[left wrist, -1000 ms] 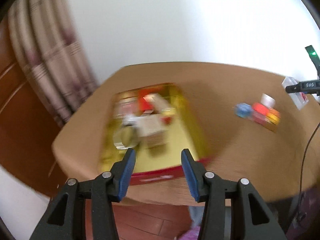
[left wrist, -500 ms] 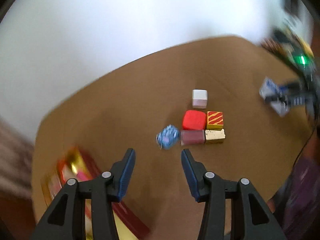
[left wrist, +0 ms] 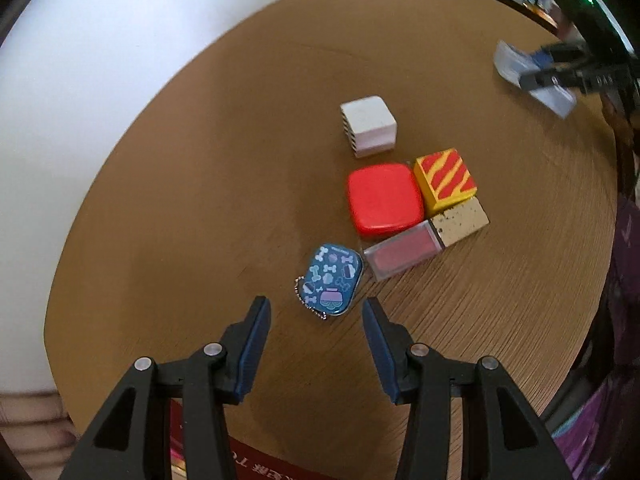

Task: Organize rigid objects
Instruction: 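Grasp the blue patterned keychain tag with the left tool while the right tool holds the floss box, then lower the keychain tag into the tin and open the left tool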

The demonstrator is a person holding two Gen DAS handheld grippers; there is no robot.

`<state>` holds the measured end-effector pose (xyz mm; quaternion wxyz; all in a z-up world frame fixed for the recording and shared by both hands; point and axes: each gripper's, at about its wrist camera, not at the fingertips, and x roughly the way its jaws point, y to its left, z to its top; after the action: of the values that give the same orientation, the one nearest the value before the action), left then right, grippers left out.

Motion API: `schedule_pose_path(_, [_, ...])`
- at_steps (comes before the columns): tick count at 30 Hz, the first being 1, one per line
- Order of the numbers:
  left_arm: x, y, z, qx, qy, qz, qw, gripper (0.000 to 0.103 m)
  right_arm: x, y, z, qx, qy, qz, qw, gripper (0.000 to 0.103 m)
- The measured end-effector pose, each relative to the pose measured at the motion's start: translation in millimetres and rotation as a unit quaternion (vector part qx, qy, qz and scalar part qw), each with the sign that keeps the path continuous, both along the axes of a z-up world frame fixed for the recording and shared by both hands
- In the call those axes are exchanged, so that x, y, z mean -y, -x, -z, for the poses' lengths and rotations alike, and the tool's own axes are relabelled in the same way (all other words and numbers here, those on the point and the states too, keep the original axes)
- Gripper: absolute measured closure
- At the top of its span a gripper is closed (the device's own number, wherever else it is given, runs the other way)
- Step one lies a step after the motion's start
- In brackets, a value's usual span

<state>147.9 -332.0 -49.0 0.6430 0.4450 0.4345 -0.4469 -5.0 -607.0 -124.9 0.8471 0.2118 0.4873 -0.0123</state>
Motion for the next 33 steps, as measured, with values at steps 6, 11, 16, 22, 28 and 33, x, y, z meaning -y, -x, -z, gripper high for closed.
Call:
schedule_pose_path(6, [19.5,-16.3,12.4,-0.003,-0.014,0.031,0.9994,0.054,7.1,-3.6,1.2,-0.005,-0.023,0.003,1.0,0.043])
schedule_pose_path(11, [33.4,-32.7,24.6,-0.041,-0.005,0.037,0.9984,0.069,5.5,-4.2,1.4,-0.011,-0.025,0.001,1.0,0.043])
schedule_pose_path(16, [37.1,-42.3,22.9,-0.072,0.005,-0.012,0.9973,0.072,7.9,-4.4,1.5,-0.013,-0.03,0.002,0.999,0.043])
schedule_pose_path(22, [15.6,-35.8,-0.3,-0.029,0.052,-0.126,0.9902,0.072,9.3,-4.2,1.2,-0.01,-0.032,0.002,0.999,0.043])
schedule_pose_path(28, [-50.1,-9.7,-64.8,-0.032,0.153,-0.253,0.9546,0.072,10.3,-0.8,-1.3,-0.007,-0.039,0.008,0.999,0.043])
schedule_pose_path(33, [-134.4,12.3,-82.1,-0.027,0.169,-0.34,0.9246,0.071,4.7,4.8,-13.0,0.009,-0.041,0.009,0.999,0.043])
